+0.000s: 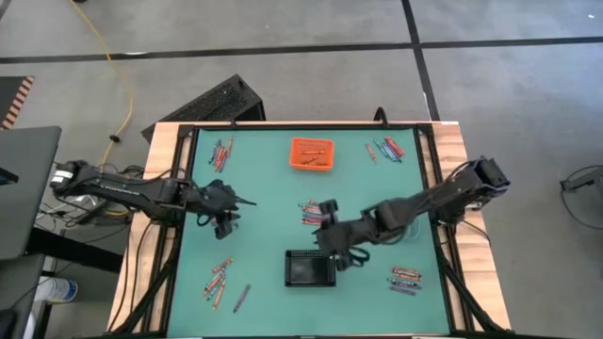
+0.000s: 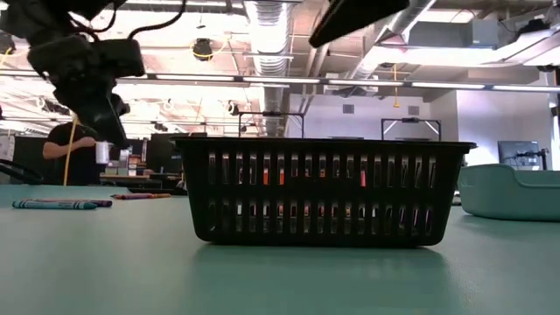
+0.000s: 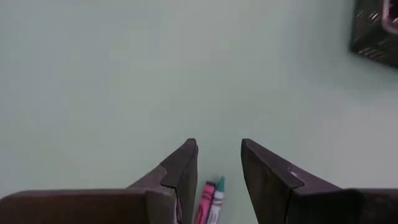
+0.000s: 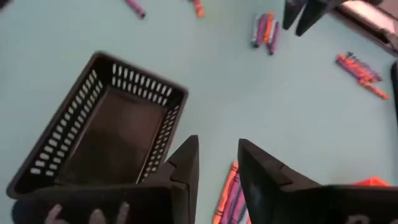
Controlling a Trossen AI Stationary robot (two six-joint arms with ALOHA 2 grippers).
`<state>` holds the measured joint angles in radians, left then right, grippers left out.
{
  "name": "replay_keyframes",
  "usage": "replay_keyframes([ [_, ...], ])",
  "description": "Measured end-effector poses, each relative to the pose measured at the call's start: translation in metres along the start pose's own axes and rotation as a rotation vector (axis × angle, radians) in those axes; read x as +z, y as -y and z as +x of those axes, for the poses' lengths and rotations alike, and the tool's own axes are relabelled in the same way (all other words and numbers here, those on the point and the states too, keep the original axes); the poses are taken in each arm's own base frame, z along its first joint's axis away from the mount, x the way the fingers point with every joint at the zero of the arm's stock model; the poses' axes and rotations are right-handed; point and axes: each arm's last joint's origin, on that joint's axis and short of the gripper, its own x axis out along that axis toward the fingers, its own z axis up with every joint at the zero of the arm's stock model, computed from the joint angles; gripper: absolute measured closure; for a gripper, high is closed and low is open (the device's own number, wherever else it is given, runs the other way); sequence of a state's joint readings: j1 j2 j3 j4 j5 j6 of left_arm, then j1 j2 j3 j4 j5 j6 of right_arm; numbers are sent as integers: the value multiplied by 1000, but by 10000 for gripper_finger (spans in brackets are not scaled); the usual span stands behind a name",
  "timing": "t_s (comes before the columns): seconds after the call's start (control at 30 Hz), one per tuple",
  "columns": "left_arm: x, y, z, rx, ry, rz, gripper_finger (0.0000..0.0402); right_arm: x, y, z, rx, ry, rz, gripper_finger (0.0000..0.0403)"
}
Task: Sort crayons
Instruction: Put the purple crayon into the black bin
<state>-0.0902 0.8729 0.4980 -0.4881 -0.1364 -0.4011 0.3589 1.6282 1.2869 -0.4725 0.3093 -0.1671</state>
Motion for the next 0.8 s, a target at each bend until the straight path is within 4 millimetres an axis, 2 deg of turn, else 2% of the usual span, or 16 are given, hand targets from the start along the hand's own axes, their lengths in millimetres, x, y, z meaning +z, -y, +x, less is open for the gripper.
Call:
replay_keyframes([
  [0.17, -2, -3, 20, 112, -174, 80, 290, -11, -6, 11, 21, -13, -15, 313],
  [0.27, 5, -4, 29, 145, -252, 108, 290, -29, -7, 13, 13, 29, 0, 323],
  [0.4, 10, -5, 40, 160, -363, 171, 291, -53, -11, 14, -14, 178, 55, 332],
  [0.57, 14, -8, 50, 172, -419, 220, 291, -81, -26, 12, -8, 372, 129, 333],
  [0.67, 12, -9, 55, 158, -454, 229, 291, -94, -36, 9, 2, 450, 139, 333],
  [0.8, 10, -10, 60, 164, -474, 240, 291, -99, -42, 7, -1, 527, 126, 333],
])
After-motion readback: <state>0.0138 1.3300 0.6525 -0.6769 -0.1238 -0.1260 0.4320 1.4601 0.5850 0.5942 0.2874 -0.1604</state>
